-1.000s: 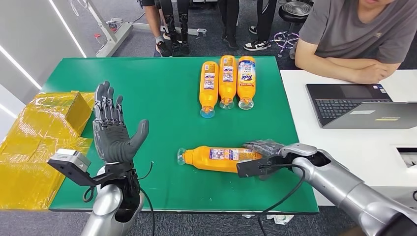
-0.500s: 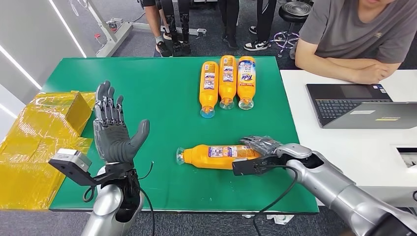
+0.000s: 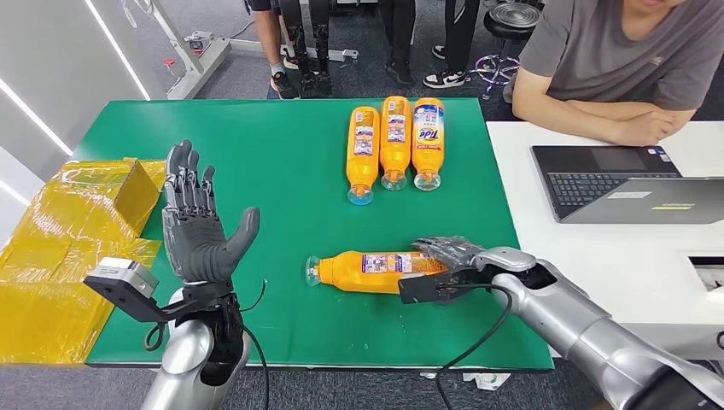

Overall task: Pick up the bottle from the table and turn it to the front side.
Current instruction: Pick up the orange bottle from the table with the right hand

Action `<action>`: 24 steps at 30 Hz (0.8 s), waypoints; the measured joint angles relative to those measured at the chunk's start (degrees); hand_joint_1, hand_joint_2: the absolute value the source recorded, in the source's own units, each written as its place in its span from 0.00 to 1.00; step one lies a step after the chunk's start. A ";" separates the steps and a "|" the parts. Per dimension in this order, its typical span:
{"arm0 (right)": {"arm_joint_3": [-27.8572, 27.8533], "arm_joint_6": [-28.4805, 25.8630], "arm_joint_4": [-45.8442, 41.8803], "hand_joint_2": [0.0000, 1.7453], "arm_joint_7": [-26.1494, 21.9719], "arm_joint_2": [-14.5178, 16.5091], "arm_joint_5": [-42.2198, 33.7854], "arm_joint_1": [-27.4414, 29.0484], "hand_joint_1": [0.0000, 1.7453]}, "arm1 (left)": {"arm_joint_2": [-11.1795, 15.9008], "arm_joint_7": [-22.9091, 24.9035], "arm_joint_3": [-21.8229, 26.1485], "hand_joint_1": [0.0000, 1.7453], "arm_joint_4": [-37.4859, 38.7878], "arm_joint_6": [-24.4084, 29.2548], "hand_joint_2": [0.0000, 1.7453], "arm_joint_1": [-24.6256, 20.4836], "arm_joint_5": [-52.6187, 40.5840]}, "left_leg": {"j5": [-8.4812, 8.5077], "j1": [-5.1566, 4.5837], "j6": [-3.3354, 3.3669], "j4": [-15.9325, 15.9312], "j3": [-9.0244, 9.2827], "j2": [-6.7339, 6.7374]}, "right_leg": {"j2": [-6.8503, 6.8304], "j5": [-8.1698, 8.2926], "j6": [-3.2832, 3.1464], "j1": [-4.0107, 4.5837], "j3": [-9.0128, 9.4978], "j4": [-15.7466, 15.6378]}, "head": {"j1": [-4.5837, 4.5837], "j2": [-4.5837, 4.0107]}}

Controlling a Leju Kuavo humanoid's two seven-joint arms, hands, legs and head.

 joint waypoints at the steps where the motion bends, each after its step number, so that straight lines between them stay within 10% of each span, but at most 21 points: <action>1: 0.00 0.00 0.02 1.00 -0.01 0.03 -0.01 -0.02 0.00 | -0.04 0.00 0.00 0.00 0.00 -0.01 1.00 0.00 0.00 | 0.00 0.00 0.00 0.00 0.00 0.00 | 0.00 0.00 0.00 0.00 0.00 0.00 | 0.00 0.00; 24: 2.14 2.92 4.15 1.00 -3.42 3.11 -4.14 -2.49 0.00 | -0.17 0.07 -0.04 0.00 0.02 0.62 1.00 -0.75 0.50 | 0.00 0.00 0.00 0.00 -0.01 0.00 | 0.00 0.00 0.00 0.00 0.00 0.00 | 0.00 0.00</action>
